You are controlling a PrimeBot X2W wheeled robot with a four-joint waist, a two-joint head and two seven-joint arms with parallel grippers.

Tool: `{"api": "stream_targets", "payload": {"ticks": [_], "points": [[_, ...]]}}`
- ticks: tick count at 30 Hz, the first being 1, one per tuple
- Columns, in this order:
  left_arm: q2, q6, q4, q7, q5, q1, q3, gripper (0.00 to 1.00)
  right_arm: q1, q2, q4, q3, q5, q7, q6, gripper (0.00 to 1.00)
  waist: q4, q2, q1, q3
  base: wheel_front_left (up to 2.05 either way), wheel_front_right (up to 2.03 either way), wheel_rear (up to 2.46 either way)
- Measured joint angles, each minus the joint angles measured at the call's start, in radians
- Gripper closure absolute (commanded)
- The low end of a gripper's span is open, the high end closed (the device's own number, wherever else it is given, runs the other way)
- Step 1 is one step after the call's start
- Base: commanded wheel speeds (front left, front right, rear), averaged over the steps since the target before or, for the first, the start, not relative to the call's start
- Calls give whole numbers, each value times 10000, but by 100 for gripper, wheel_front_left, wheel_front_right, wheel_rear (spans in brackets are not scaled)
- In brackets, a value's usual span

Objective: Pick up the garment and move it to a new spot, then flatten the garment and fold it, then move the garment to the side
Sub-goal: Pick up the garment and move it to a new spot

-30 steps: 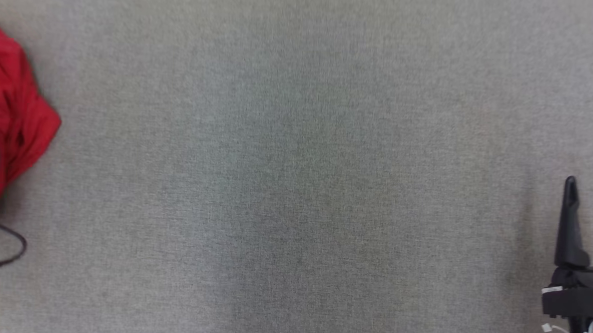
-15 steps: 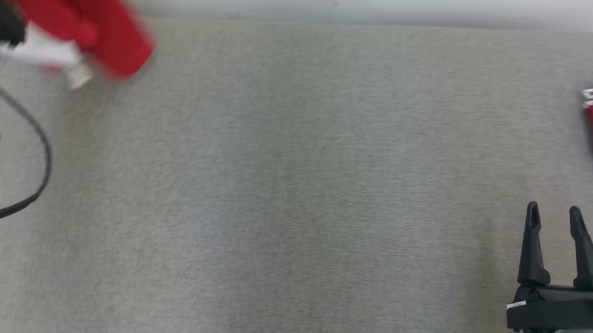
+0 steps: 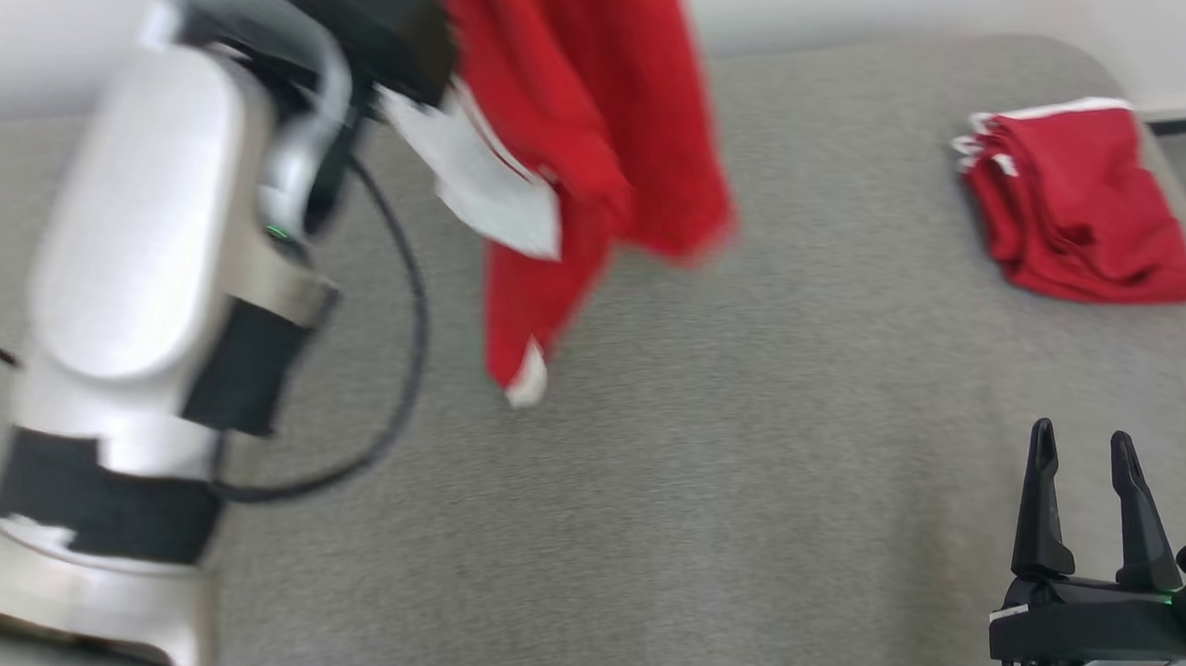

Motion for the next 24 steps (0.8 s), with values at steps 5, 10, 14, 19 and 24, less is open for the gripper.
{"api": "stream_targets", "payload": {"ticks": [5,10,14,19,24], "points": [[-483,71,115,-245,-199,928,-483,100,-24,50,-56,-48,15,-10,0,0,-513,0,1,-26,0,0,0],[-648,267,280,-594,-520,2456,-777,100,110,117,-104,-59,-6,-12,0,0,-603,0,1,-69,0,0,0],[-656,420,585,-963,-742,4075,-876,100,159,138,-104,13,-48,-10,0,0,-456,0,1,-129,0,0,0],[-541,694,1034,-1486,-756,5937,-1007,100,160,109,-75,213,-88,-12,0,0,-289,0,1,-215,0,0,0],[-516,832,1430,-1925,-803,7247,-1154,100,173,50,0,355,-88,-12,0,0,-131,0,1,-316,0,0,0]]}}
